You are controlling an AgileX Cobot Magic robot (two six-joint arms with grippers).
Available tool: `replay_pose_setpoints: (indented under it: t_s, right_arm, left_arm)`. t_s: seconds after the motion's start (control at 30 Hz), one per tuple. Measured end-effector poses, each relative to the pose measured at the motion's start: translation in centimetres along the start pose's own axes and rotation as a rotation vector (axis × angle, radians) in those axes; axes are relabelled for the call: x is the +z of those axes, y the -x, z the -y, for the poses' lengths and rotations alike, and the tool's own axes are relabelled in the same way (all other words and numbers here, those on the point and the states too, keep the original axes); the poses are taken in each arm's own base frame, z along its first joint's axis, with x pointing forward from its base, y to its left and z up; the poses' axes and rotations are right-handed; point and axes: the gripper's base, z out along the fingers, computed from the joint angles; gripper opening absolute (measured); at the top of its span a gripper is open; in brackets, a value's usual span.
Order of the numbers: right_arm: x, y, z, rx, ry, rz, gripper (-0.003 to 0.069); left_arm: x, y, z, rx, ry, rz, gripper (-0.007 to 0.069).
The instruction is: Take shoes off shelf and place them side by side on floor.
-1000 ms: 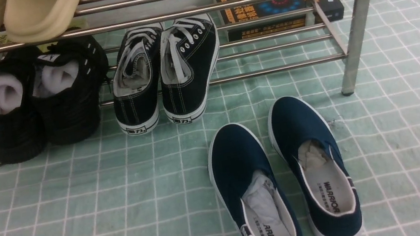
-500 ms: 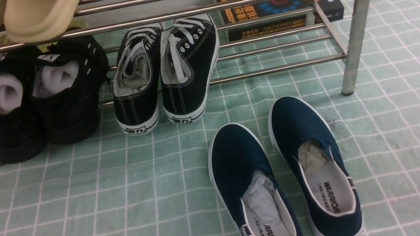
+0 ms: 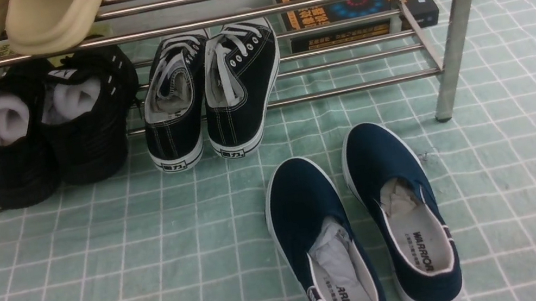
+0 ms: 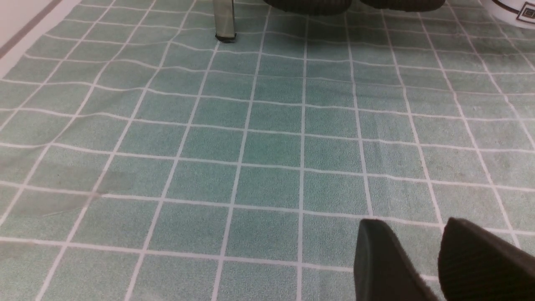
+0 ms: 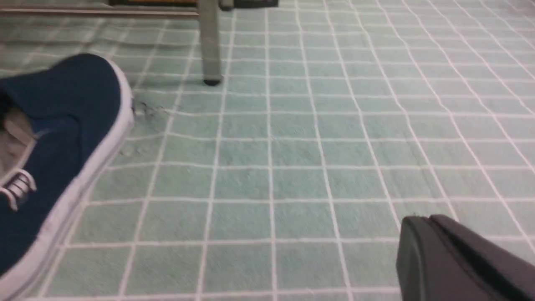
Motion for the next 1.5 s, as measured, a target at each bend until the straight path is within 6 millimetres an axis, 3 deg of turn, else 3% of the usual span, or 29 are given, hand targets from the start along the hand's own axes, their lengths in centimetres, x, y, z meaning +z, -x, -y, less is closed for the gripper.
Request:
replay_pose_setpoints:
  t_s: [0.13, 1.07, 1.5]
  right_arm:
    - [0.09, -1.52, 0.32, -0.005, -0.047, -0.042, 0.0013]
    - [-0.02, -1.52, -0.63, -0.063, 0.129, -0.028, 0.0048]
    - [0.01, -1.51, 0.15, -0.019, -0.015, -0.029, 0.0069]
  left_arm:
    - [0.00, 0.00, 0.00, 0.001, 0.000, 0.000, 0.0243]
    - [0.00, 0.00, 0.00, 0.001, 0.000, 0.000, 0.0243]
    - [0.00, 0.00, 0.00, 0.001, 0.000, 0.000, 0.0243]
